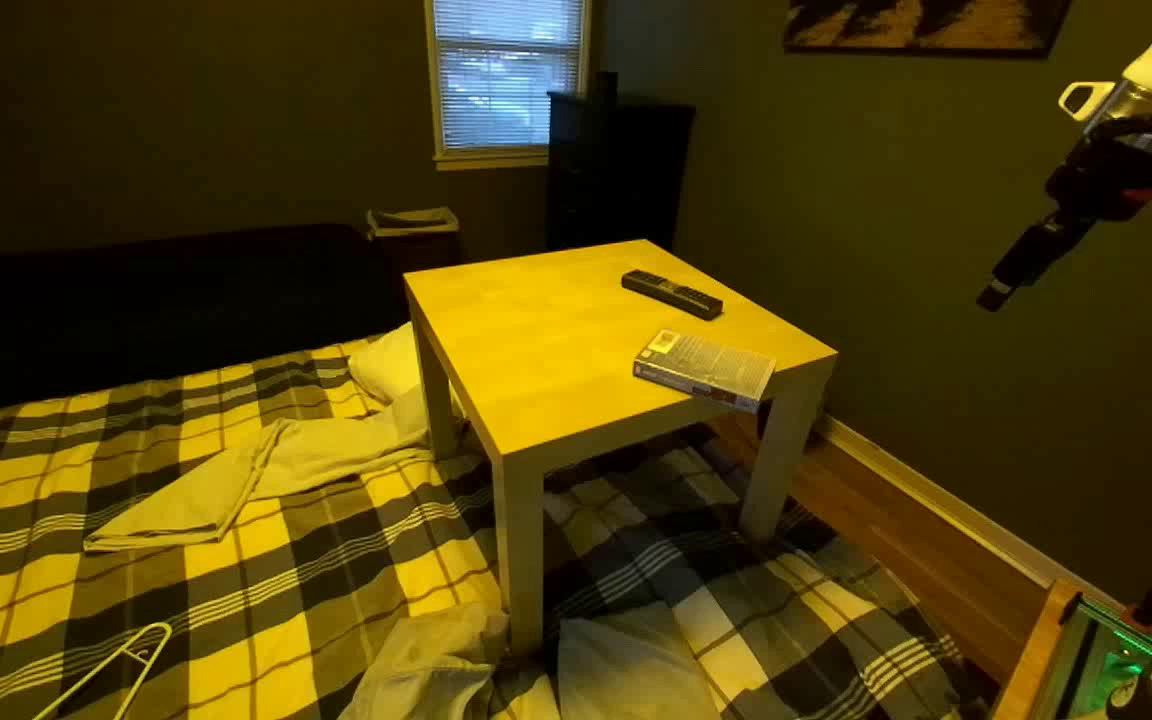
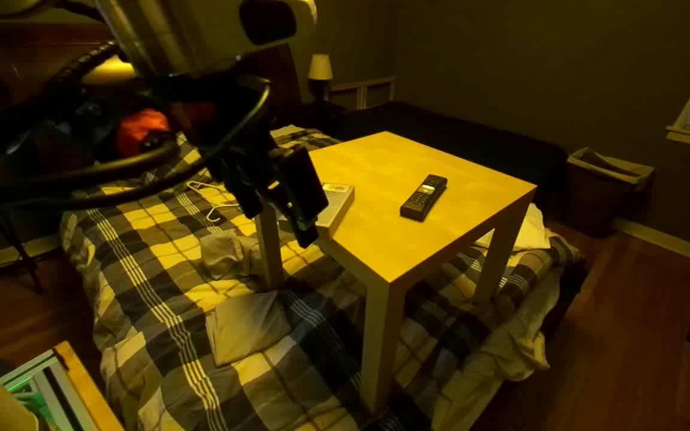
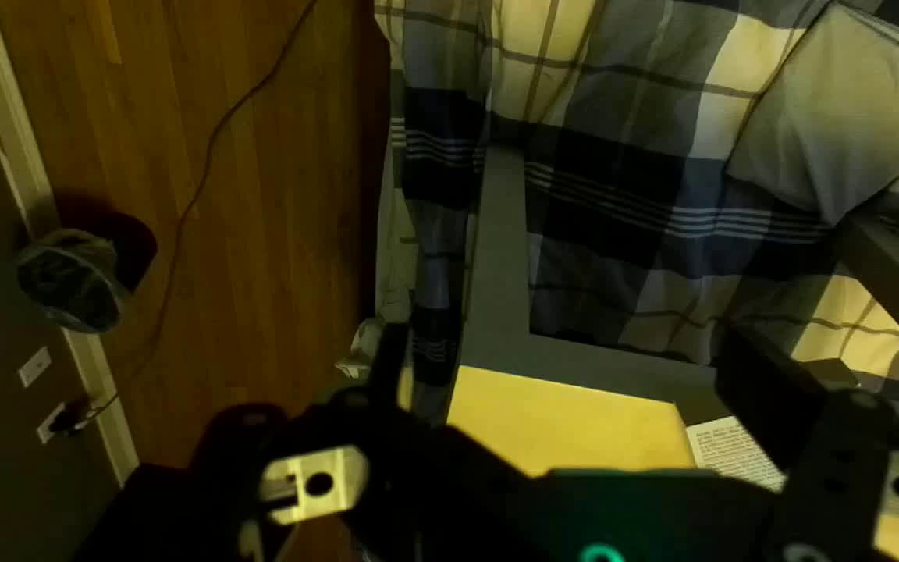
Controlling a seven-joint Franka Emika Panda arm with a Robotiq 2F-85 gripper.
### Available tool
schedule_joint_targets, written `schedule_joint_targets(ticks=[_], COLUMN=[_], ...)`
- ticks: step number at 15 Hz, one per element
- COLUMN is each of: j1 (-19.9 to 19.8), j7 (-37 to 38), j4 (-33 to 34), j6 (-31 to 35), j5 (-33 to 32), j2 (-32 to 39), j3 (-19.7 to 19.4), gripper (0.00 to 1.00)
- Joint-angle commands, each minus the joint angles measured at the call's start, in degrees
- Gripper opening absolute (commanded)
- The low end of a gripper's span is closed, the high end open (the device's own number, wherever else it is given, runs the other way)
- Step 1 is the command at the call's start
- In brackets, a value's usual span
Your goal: Flip the book over.
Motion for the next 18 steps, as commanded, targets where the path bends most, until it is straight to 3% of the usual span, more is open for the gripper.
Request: schedule_joint_targets(ticks=[1,7,9,14,15,18], j1=[0.41,0.41,-0.36,2.05,2.97,4.6], j7=[0.28,0.28,2.91,8.53,9.85,15.97], j4=[0.17,0.17,-1.22,-5.91,-2.67,-3.02], j6=[-0.26,-0.26,0.78,-0.57,-1.9,-1.05], j5=[-0.27,-0.27,-2.1,-5.28,-5.19,-7.22], j2=[-0.03,-0.03,-0.89,-4.48,-1.78,-1.07], j3=[-0.25,-0.25,2.93,13.56,15.76,22.91], gripper=[1.0,1.0,1.0,1.0,1.0,1.0])
